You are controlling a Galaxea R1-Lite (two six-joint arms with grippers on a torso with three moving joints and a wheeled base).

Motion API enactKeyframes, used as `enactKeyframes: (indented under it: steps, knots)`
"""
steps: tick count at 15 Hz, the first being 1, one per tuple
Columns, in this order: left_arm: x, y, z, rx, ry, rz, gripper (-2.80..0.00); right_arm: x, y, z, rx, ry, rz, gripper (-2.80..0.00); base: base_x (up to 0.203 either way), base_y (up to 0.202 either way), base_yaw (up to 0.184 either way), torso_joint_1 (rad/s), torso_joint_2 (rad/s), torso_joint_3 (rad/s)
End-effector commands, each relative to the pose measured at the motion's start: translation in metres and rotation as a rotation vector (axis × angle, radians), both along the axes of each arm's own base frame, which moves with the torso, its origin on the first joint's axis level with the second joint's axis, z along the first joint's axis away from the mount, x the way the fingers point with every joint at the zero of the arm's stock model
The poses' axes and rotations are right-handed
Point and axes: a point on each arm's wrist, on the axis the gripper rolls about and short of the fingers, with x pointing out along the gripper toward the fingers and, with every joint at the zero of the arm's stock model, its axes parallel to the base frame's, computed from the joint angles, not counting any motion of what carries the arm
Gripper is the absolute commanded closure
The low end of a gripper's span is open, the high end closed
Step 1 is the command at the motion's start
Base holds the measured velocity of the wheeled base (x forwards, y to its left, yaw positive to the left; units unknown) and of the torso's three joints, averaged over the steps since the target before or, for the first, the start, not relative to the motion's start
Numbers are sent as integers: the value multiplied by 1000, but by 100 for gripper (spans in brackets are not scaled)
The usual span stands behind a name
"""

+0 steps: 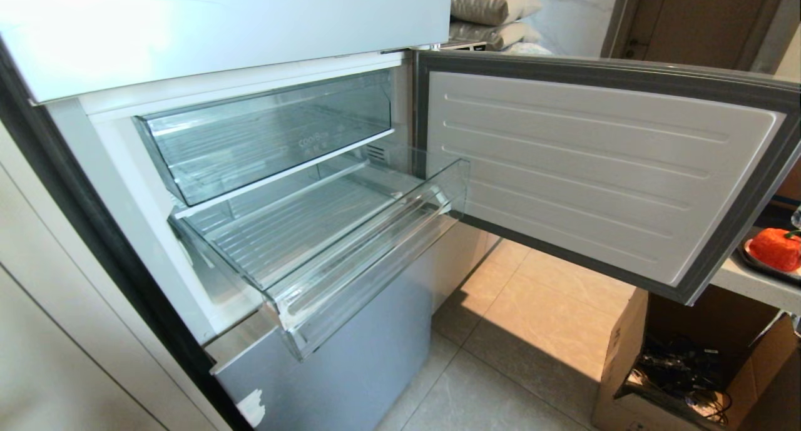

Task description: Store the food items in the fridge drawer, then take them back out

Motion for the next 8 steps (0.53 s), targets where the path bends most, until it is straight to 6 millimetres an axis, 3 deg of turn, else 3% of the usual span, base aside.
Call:
enactKeyframes:
  steps: [1, 8]
  knots:
    - [0, 0, 0, 0, 1, 0, 0, 3, -7, -7, -1, 8, -5, -280, 0, 0, 0, 0, 0, 0]
    - [0, 0, 0, 0, -1, 0, 0, 8, -19, -22, 3, 20, -30, -280, 0, 0, 0, 0, 0, 0]
